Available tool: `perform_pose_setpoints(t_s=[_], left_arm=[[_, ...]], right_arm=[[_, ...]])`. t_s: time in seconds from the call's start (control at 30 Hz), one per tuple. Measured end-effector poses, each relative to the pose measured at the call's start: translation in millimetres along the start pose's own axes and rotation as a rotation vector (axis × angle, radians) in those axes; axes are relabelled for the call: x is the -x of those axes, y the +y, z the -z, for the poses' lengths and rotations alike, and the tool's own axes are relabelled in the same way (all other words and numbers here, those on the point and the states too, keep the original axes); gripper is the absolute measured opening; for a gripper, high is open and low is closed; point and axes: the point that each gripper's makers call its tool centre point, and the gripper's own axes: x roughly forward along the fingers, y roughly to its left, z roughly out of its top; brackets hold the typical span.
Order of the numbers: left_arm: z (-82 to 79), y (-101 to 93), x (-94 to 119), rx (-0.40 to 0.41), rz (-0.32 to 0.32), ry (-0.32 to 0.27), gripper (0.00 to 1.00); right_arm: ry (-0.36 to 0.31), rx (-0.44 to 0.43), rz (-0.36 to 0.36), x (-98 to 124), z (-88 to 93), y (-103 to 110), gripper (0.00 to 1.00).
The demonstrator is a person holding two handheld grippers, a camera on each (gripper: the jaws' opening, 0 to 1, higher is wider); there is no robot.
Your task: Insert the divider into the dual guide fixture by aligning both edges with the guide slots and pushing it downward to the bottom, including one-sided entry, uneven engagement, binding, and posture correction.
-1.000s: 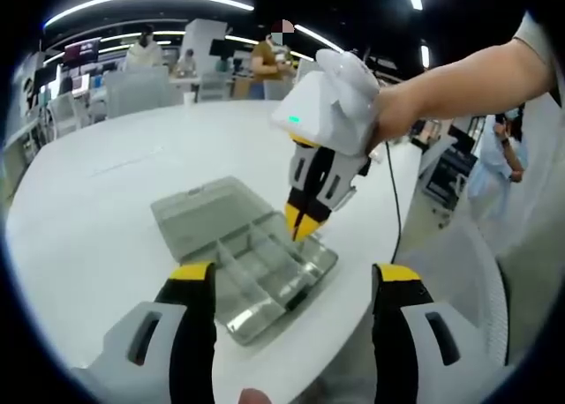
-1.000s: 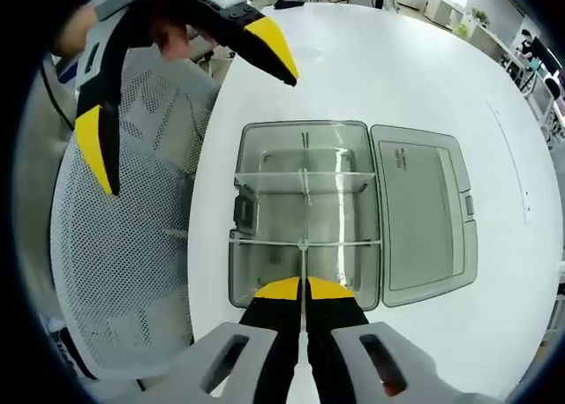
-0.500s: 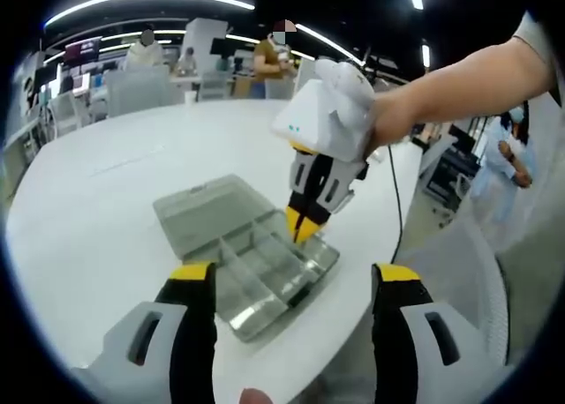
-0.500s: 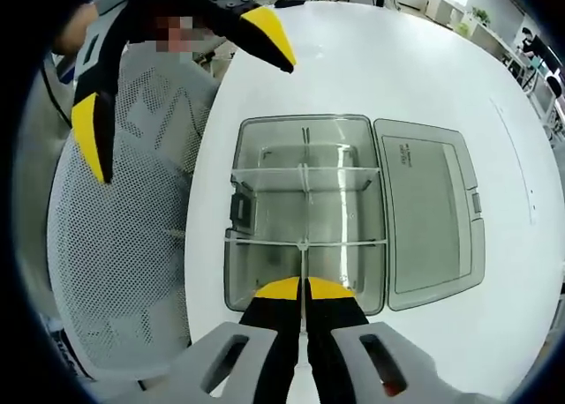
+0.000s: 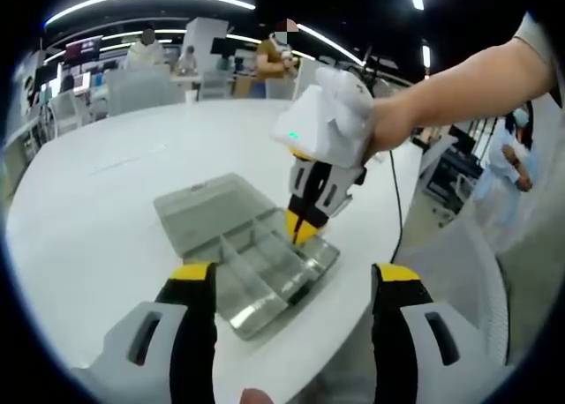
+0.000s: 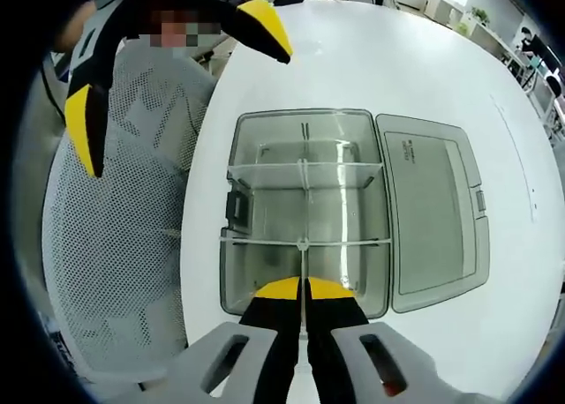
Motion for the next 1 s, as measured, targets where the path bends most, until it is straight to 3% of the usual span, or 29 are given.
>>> perform_pose_setpoints(t_s=[1.0], left_arm=[[1.3, -1.8, -0.6, 0.001, -0.003, 0.003, 0.69]], right_arm=[[0.009, 0.045, 0.084, -4.8, 1.4, 0.2, 0.0]])
